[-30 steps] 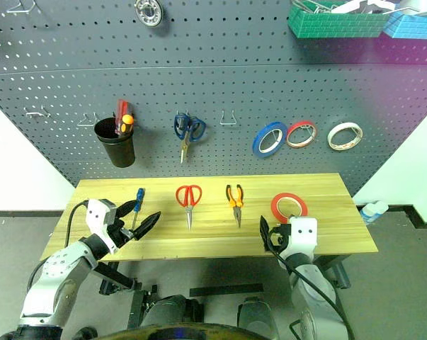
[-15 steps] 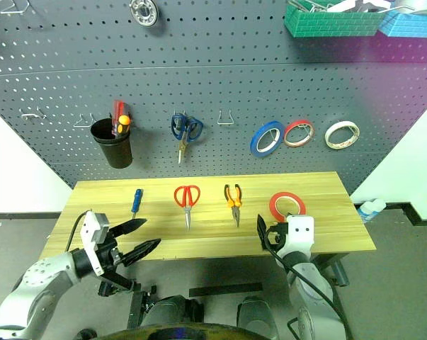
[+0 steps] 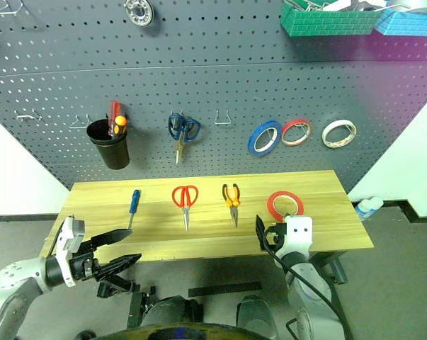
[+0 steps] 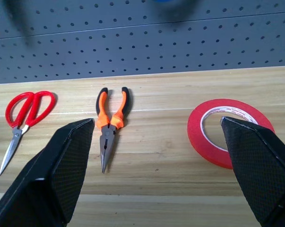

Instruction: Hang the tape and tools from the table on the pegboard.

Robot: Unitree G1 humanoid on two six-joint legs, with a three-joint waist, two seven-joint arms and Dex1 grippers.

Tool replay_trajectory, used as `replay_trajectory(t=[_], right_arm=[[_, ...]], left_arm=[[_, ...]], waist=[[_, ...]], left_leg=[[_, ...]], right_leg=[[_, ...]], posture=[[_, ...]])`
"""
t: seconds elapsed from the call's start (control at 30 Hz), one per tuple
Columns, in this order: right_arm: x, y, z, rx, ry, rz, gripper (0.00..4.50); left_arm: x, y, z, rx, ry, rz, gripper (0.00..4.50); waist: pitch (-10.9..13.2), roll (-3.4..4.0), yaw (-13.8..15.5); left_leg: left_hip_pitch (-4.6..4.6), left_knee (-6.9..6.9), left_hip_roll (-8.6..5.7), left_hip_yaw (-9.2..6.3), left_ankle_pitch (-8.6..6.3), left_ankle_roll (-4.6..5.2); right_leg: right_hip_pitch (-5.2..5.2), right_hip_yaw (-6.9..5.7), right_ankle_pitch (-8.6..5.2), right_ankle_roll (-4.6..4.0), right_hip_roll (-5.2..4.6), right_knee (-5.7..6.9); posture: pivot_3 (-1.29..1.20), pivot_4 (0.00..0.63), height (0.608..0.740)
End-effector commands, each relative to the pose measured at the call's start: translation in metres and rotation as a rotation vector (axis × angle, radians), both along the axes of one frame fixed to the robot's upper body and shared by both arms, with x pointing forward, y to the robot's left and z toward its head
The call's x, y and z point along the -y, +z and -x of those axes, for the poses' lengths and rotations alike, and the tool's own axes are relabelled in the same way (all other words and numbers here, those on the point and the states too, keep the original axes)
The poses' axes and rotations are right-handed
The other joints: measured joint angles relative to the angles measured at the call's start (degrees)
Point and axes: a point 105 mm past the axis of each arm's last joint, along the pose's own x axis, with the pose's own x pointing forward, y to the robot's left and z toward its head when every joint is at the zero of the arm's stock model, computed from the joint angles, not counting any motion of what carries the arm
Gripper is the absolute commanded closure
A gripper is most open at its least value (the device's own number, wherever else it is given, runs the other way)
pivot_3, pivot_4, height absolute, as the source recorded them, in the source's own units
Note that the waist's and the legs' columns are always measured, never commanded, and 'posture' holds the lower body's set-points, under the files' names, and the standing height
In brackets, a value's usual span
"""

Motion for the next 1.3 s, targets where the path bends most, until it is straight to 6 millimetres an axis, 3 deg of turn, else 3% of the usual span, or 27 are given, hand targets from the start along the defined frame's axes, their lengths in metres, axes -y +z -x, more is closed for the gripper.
replay_trajectory(t=[0.03,0.5,0.77,0.93,1.3], right_arm=[[-0.003,0.018,-0.004,0.066,0.012,0.000,0.00],[-0.004,0.019,-0.002,0.069,0.008,0.004,0.00],[-0.001,0.021,0.002,0.066,0.001,0.018,0.00],[-0.002,0.021,0.007,0.057,0.008,0.018,0.00],[-0.002,0.024,0.029,0.017,0.008,0.030,0.00]], left_arm=[[-0.003,0.007,0.001,0.013,-0.035,-0.005,0.03],[0.002,0.003,0.003,0.059,-0.089,-0.056,0.03],[-0.008,0.005,0.014,0.073,-0.092,-0.057,0.03],[-0.010,-0.003,0.007,0.066,-0.085,-0.061,0.03],[-0.007,-0.003,0.017,0.053,-0.078,-0.056,0.03]], waist=[[0.01,0.01,-0.03],[-0.01,-0.01,-0.06],[-0.04,-0.08,-0.07],[-0.08,-0.15,-0.03],[-0.16,-0.26,-0.09]], left_leg=[[0.00,-0.02,0.00,0.00,0.00,-0.01],[-0.01,-0.13,0.00,0.15,0.01,-0.02],[-0.02,-0.29,0.00,0.33,0.04,-0.06],[-0.02,-0.32,0.00,0.34,0.04,-0.07],[-0.02,-0.43,0.00,0.45,0.06,-0.09]], right_leg=[[-0.01,0.00,0.00,0.00,0.00,0.00],[-0.15,0.15,-0.01,-0.02,0.00,0.01],[-0.36,0.34,-0.01,-0.03,0.00,0.02],[-0.37,0.34,-0.02,-0.03,0.00,0.03],[-0.48,0.43,-0.03,-0.05,-0.01,0.04]], posture=[[-0.10,0.000,0.740],[-0.11,0.000,0.740],[-0.11,0.000,0.740],[-0.11,0.000,0.740],[-0.11,0.000,0.740]])
